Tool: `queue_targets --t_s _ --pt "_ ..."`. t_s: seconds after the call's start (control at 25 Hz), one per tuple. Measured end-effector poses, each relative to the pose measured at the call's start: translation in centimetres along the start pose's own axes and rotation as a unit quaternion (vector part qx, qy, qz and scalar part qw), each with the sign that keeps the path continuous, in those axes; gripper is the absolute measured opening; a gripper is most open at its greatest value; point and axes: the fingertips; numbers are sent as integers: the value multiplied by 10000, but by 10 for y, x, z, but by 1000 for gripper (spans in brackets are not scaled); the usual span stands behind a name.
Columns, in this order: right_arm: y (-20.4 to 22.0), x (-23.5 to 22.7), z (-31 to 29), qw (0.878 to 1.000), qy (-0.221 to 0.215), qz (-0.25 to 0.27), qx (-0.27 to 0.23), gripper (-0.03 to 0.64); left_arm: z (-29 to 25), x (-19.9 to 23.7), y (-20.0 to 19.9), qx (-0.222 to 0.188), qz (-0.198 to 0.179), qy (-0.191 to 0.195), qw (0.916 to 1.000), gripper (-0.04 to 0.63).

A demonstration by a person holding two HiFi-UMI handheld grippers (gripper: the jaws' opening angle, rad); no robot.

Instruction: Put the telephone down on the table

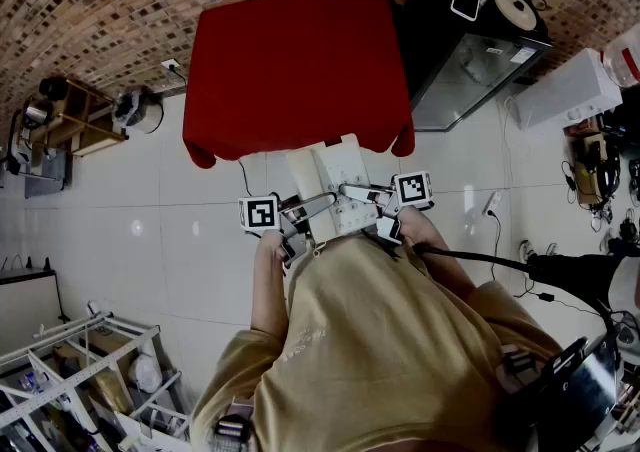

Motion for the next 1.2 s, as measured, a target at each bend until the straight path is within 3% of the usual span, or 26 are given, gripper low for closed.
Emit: queue_targets --t_s 0.08,0.16,0.24,0.32,0.48,0.68,0.76,0.92,1.08,1.2 --pt "-18 5 17 9997 -102 -154 130 249 -31 -11 -13 -24 -451 113 9989 449" --pt "-38 8 31 9991 -232 -138 314 250 -55 -7 -21 -121 -495 57 9987 448" --pt "-60 6 36 9966 -573 299 514 252 -73 -5 -29 -163 -633 14 9979 448" --pt "-73 0 37 9917 -907 627 659 252 -85 5 -30 -175 -606 -50 9980 448" --pt "-80 -20 41 9910 -990 499 752 250 -96 24 -27 -91 -411 -122 9990 446" --pt "-111 -36 36 9958 -637 40 652 253 -109 45 -55 66 -254 -34 9996 446" --pt "-121 -46 30 9961 -666 165 550 255 -110 58 -61 127 -164 12 9998 446" --pt "-133 -67 20 9979 14 -618 200 256 -101 102 -70 240 590 -129 9979 446" --pt "-184 -44 -1 9998 -57 -178 -79 259 -110 81 -135 449 132 317 9984 446" --pt "-208 -34 -17 9978 392 -478 -246 259 -106 75 -177 594 -31 496 9970 446"
Point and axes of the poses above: the fingertips, and each gripper's own axes: z backward along the fingers, x to its left, y out of its underside, and after that the axes turned 3 degrees about z, right-handed
